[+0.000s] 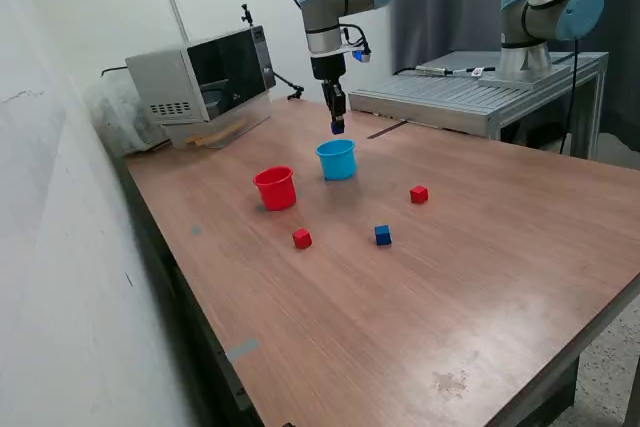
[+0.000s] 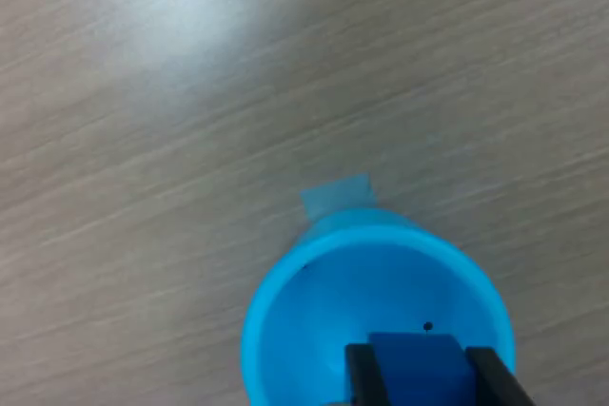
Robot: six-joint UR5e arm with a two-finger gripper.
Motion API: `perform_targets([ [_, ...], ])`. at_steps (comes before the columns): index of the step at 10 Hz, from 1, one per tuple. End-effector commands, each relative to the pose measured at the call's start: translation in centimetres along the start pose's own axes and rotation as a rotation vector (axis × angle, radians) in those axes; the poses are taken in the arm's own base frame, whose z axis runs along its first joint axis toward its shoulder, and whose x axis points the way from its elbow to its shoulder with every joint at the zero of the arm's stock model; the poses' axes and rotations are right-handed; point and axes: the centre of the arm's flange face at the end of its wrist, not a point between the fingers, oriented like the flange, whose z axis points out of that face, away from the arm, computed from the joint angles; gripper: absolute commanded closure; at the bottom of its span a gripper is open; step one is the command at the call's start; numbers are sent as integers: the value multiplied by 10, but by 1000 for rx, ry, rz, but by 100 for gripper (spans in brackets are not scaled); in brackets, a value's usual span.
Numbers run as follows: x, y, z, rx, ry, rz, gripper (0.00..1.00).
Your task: Place red objects in the red bin, and blue objects in the blue bin.
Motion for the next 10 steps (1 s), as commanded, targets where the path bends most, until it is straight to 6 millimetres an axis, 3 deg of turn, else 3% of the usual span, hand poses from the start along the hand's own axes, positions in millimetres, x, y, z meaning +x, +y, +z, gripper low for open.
perform_targets([
  [1,1,0,0,-10,2,-1,0],
  [3,3,-1,-2,-10,2,-4,0],
  [5,8,-6,-19,-37,5,-13,0],
  [6,9,-11,-40,-70,8,-16,0],
  [8,47,-44,-96,-146,21,-89,0],
  [10,94,-106,-162,-184,37,-197,0],
])
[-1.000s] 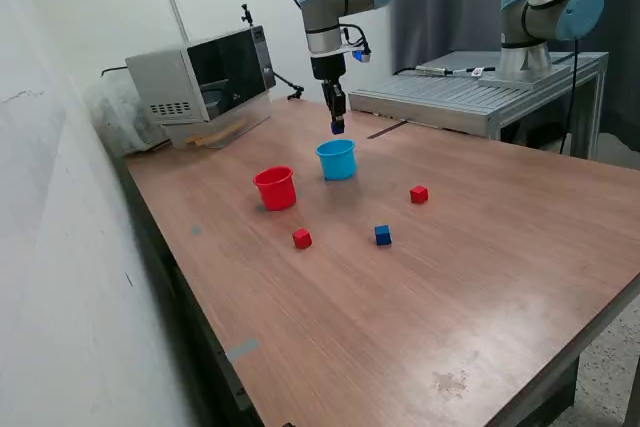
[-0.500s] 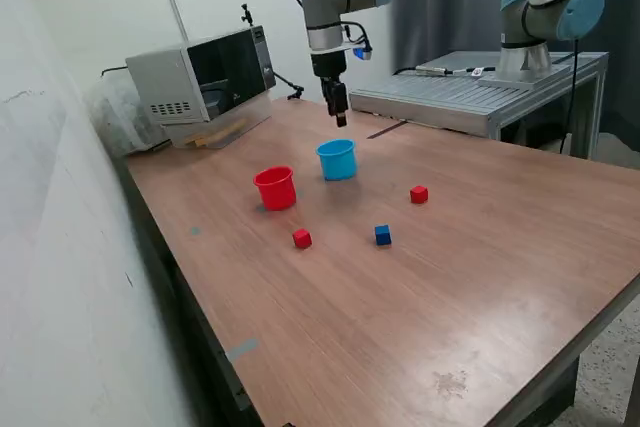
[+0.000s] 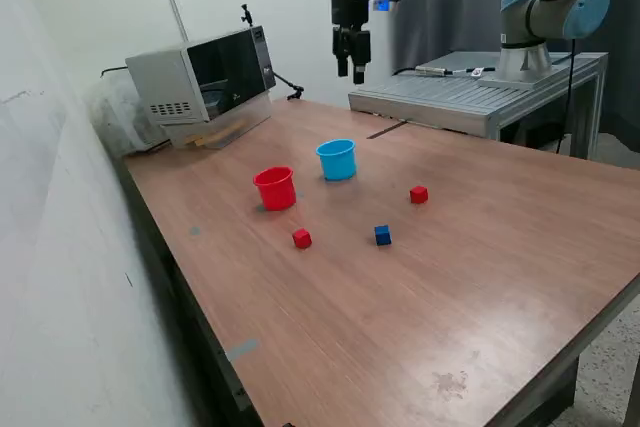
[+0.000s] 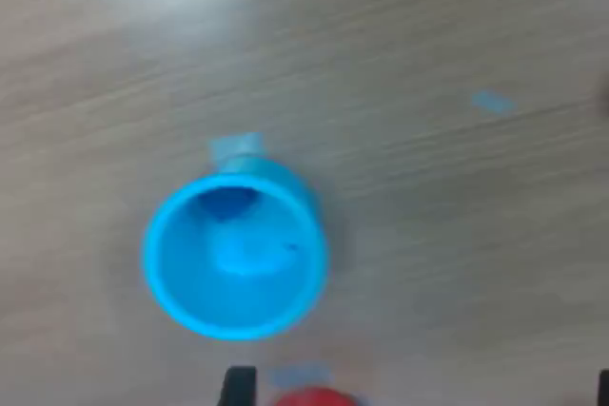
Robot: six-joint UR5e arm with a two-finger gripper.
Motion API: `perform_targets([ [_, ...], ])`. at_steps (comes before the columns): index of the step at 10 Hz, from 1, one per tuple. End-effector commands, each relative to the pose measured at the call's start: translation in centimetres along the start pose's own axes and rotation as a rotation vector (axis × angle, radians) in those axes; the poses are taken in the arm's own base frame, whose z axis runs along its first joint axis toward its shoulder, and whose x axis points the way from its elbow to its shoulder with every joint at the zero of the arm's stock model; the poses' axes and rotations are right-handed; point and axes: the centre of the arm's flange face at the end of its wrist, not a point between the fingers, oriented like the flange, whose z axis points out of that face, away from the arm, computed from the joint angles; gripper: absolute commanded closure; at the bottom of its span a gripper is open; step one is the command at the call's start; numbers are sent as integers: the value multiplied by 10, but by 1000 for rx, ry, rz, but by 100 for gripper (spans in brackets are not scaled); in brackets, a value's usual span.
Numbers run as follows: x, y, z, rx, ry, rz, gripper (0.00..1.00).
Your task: Place red objects in the red bin, and blue objects in the blue bin.
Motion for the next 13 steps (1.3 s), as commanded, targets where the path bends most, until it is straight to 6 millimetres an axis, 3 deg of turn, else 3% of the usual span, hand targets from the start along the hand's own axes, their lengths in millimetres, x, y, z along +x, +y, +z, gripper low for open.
perform_targets([
  [1,56,-52,-78,-42,25,-117,0],
  [4,107,-105,-123,-51,49,-198,0],
  [5,124,-118,-131,-58,59,-176,0],
  [6,156,-139,-134,-54,75,-167,0],
  [7,176,-143,-139,-63,89,-142,0],
  [8,193,-131,-147,-80,105,-84,0],
  [10,226,-92,-132,-76,113,0,0],
  [11,241,-68,-114,-76,112,18,0],
  [13,269,-24,-58,-61,104,61,0],
])
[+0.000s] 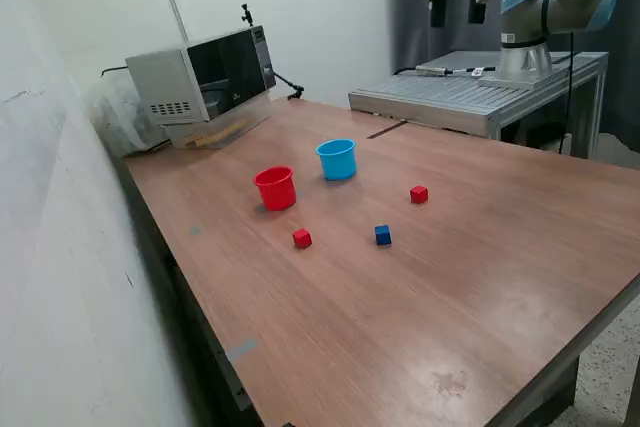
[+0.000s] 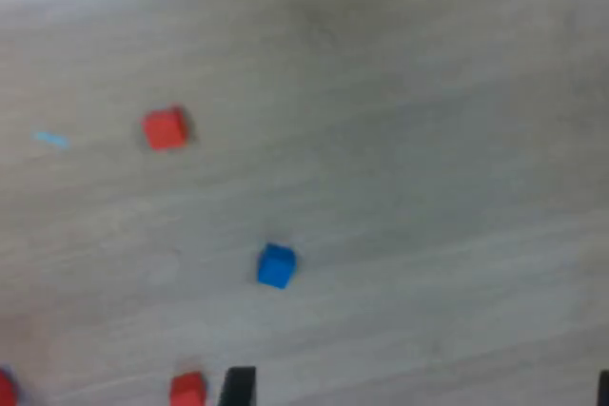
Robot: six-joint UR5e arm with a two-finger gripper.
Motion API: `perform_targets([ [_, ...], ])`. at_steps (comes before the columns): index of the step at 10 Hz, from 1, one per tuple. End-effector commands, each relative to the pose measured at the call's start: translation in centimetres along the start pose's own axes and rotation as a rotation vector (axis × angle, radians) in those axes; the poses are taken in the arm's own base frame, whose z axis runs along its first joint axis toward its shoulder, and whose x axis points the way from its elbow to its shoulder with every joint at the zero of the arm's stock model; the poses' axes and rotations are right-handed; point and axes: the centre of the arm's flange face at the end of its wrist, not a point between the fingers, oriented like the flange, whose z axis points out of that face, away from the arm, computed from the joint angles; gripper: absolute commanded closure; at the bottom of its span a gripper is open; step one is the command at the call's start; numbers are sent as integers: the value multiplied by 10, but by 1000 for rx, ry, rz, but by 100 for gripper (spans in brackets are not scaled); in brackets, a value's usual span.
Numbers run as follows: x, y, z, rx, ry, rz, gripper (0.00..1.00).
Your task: Place red objects in the red bin, and blue objects in the blue bin.
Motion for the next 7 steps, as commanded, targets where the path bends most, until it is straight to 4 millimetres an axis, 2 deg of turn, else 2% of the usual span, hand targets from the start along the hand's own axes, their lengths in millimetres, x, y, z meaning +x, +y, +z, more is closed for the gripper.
perform_targets([
  [1,28,48,94,18,-16,71,0],
  [2,33,57,136,24,-32,75,0],
  [4,29,68,216,31,-103,91,0],
  [5,12,79,242,39,-116,117,0],
  [7,-19,96,279,62,-142,161,0],
])
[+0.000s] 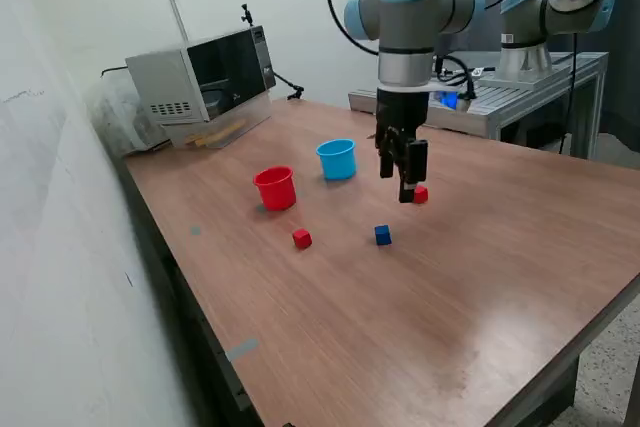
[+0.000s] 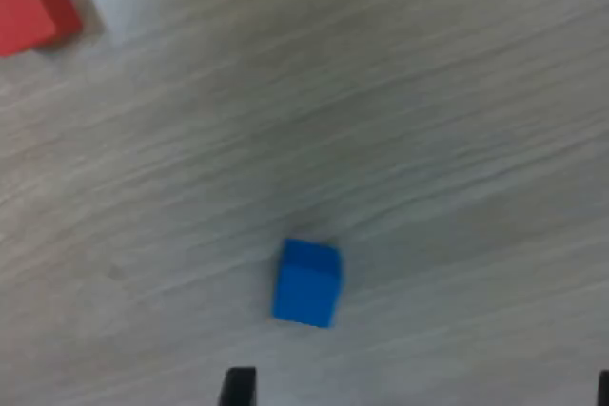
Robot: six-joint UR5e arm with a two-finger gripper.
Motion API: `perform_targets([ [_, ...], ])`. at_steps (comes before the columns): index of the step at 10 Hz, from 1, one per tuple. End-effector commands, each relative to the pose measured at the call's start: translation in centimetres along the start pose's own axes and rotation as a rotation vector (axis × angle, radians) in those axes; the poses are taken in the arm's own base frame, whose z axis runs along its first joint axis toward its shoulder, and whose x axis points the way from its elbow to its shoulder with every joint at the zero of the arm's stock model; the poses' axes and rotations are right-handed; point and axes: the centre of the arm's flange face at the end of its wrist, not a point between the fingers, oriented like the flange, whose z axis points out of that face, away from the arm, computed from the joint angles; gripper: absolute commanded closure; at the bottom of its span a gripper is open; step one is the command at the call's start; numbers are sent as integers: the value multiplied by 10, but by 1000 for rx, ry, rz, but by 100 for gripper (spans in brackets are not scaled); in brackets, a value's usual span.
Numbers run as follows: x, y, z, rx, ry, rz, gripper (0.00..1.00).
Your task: Place red objects in the red bin, and blue objects in the blue bin.
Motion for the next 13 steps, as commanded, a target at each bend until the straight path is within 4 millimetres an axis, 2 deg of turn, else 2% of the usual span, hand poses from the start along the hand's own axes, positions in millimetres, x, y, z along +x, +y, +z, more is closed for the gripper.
perform_targets([
  [1,-29,26,49,28,-35,52,0],
  [2,-39,32,65,41,-46,67,0],
  [4,-39,29,80,55,-55,65,0],
  [10,-27,17,86,66,-54,38,0],
  [11,-19,9,86,66,-54,23,100],
  [13,-17,8,85,69,-49,-15,100],
])
